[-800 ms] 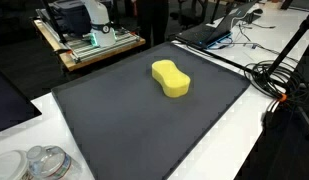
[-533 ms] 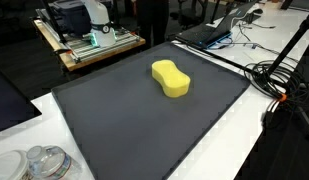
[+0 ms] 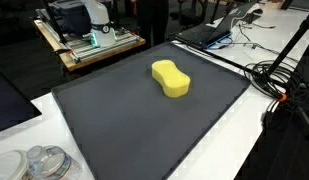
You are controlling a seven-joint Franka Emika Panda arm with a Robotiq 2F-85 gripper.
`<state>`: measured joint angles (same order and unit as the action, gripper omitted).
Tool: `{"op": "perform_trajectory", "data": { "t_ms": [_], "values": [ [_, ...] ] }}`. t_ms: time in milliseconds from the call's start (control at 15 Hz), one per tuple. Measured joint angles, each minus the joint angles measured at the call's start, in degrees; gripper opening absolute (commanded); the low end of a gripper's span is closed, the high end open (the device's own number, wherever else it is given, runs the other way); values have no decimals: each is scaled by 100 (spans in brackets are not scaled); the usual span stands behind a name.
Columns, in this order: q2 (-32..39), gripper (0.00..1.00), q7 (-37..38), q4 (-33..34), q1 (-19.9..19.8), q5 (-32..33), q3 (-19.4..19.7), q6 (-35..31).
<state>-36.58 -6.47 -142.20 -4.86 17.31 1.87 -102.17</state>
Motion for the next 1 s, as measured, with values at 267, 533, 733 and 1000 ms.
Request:
{"op": "perform_trajectory", "data": {
  "t_ms": [267, 533, 733, 1000],
  "values": [
    [341, 100, 168, 466, 656, -99, -528, -71],
    [930, 100, 306, 1056, 1088, -218, -963, -120],
    [1453, 100, 364, 1533, 1295, -242, -1260, -119],
    [2273, 100, 562, 2269, 1453, -164, -1690, -10]
  ]
}}
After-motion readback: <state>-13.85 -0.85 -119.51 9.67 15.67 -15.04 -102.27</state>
